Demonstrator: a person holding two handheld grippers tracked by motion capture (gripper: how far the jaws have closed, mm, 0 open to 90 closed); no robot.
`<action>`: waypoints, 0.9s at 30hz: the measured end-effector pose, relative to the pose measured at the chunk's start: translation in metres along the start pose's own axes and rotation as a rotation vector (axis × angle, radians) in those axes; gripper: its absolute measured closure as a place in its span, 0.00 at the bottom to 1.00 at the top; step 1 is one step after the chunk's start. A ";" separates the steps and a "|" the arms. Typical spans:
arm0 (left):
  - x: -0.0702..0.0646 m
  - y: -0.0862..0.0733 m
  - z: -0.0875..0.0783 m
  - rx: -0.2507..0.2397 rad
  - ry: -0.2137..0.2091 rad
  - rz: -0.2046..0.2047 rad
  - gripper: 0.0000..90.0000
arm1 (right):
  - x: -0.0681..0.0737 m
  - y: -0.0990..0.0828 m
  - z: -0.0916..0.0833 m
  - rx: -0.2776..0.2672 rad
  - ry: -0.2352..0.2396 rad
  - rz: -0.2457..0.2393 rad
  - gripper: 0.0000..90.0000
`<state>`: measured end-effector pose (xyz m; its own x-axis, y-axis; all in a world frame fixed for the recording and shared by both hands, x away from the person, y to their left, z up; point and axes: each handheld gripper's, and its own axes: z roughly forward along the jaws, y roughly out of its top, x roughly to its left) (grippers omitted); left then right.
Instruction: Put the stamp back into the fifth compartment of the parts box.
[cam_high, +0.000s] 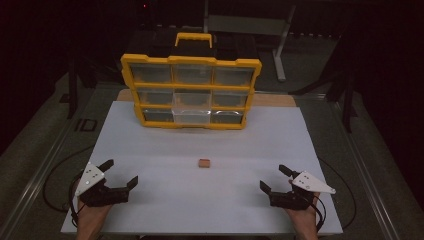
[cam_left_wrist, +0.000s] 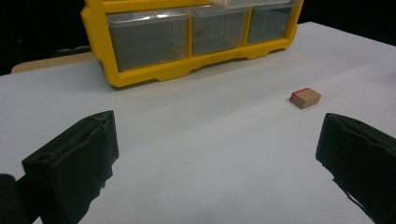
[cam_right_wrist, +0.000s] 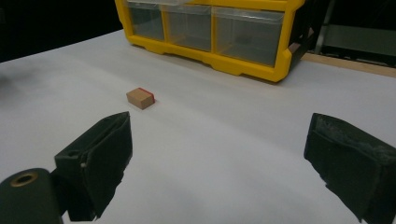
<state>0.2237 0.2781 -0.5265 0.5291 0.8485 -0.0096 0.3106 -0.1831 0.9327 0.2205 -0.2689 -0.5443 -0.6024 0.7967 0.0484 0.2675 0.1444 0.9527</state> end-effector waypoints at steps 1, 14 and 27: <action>0.000 0.000 0.000 0.000 0.000 0.000 0.00 | 0.000 0.000 0.000 0.000 0.000 0.000 0.09; -0.002 0.007 0.011 0.032 -0.031 0.029 0.00 | 0.000 -0.002 0.005 0.038 -0.038 0.004 0.09; 0.004 0.027 0.029 0.063 -0.059 0.060 0.00 | 0.001 -0.003 0.008 0.059 -0.038 0.007 0.09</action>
<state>0.2567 0.2619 -0.5117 0.5929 0.8049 0.0224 0.3252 -0.2648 0.9078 0.2251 -0.2638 -0.5496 -0.5713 0.8196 0.0428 0.3167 0.1720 0.9328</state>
